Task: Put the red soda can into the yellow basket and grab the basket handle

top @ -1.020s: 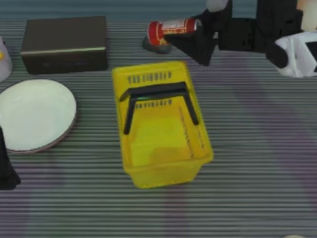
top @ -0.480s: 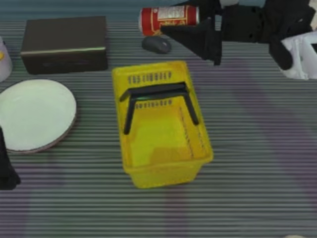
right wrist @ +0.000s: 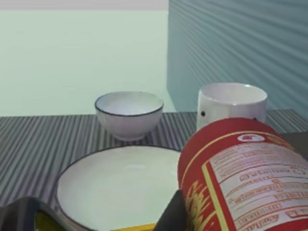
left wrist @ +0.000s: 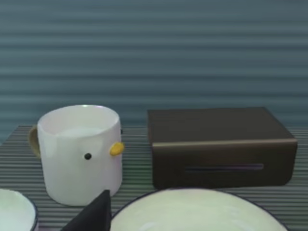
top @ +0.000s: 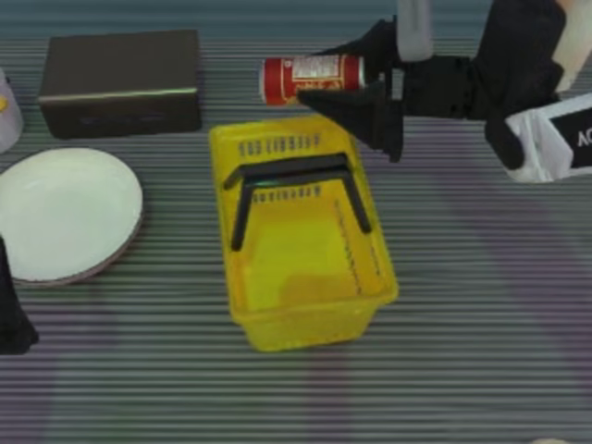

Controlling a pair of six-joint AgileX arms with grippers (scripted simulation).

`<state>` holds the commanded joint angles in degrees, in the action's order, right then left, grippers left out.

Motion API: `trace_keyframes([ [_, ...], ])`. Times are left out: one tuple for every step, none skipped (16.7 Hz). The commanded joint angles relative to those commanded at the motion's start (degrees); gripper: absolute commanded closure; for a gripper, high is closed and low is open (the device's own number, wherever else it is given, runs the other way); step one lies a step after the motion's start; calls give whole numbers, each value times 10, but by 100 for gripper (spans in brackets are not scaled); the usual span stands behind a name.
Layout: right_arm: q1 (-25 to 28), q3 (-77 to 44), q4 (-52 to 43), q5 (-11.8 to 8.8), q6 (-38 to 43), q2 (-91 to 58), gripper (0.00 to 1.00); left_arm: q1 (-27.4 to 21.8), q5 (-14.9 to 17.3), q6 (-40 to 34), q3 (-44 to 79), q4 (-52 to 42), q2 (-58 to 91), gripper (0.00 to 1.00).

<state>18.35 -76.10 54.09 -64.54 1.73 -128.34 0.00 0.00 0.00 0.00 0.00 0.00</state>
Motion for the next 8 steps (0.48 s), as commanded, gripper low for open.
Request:
trace_keyframes([
  [1,7,27,1,0,-18,100,0,0,0,0,0,0,0],
  [1,13,49,1,-1,-35,100,0,0,0,0,0,0,0],
  [2,19,65,2,-1,-48,100,0,0,0,0,0,0,0],
  [2,23,75,2,-1,-57,100,0,0,0,0,0,0,0],
  [2,24,78,3,-1,-60,100,0,0,0,0,0,0,0],
  [2,24,78,3,-1,-60,100,0,0,0,0,0,0,0],
  [2,24,78,3,-1,-60,100,0,0,0,0,0,0,0],
  [2,24,78,3,-1,-60,100,0,0,0,0,0,0,0],
])
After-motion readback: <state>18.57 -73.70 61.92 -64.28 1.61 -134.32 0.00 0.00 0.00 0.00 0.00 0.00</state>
